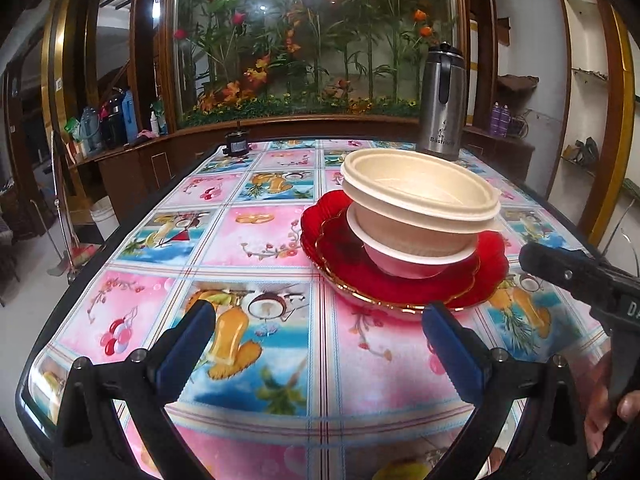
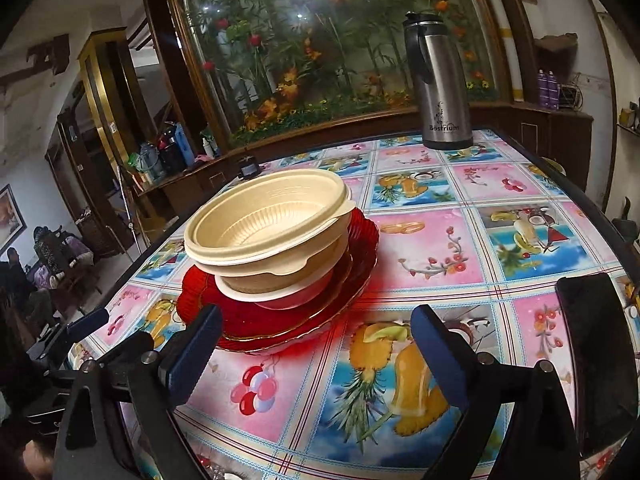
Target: Organize plates and bowls
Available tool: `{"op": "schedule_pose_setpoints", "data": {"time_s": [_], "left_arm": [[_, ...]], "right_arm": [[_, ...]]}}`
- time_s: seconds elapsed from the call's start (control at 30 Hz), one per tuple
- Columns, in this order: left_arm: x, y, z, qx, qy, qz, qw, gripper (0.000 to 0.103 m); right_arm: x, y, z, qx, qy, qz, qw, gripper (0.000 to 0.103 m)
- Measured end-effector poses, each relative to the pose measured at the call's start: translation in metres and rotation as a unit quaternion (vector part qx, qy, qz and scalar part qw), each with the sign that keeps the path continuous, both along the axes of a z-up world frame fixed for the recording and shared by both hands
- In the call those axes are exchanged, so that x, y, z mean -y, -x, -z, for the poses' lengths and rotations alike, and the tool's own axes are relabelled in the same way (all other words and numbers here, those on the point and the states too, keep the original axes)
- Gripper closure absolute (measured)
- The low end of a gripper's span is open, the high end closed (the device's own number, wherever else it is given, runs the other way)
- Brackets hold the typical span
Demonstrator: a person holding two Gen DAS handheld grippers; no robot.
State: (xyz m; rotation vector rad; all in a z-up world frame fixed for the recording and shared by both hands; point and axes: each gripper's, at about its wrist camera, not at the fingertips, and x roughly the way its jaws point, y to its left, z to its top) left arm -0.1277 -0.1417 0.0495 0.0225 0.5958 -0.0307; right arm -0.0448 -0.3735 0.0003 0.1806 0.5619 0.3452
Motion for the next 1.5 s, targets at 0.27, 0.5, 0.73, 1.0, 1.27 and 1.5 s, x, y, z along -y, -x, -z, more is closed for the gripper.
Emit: {"op": "schedule_pose_setpoints", "data": {"time_s": [0.27,0.5,0.73,1.0,1.27,1.5], "left_arm": [[0.003,-0.020,0.011,-0.043,-0.044,-0.039,0.9973,0.000],[0.010,-0.022,0.011,-0.032,-0.072,-0.034,0.9964,0.000],[0.002,-0.026,0.007,-0.027,-0.076,-0.064,0.9946,0.000],[0.003,-0.026,0.008,-0.030,-0.092,-0.064,0.9933,0.000],[0.002,-0.026,0.008,-0.033,-0.081,-0.050,0.9949,0.000],[0.000,-0.026,0.008,-0.032,-0.081,-0.052,0.9949,0.000]], "right_arm": [[0.003,-0.004,0.003,-0.011,-0.015,-0.006,1.000,0.005],[0.002,-0.006,0.002,-0.011,-0.010,0.000,1.000,0.005],[-0.008,-0.006,0.001,-0.010,0.013,0.007,1.000,0.005],[-0.017,-0.003,0.000,-0.004,0.041,0.009,0.999,0.001],[-0.023,-0.002,-0.001,0.000,0.058,0.014,0.998,0.001],[-0.021,-0.003,-0.001,-0.008,0.054,0.015,0.998,0.001]]}}
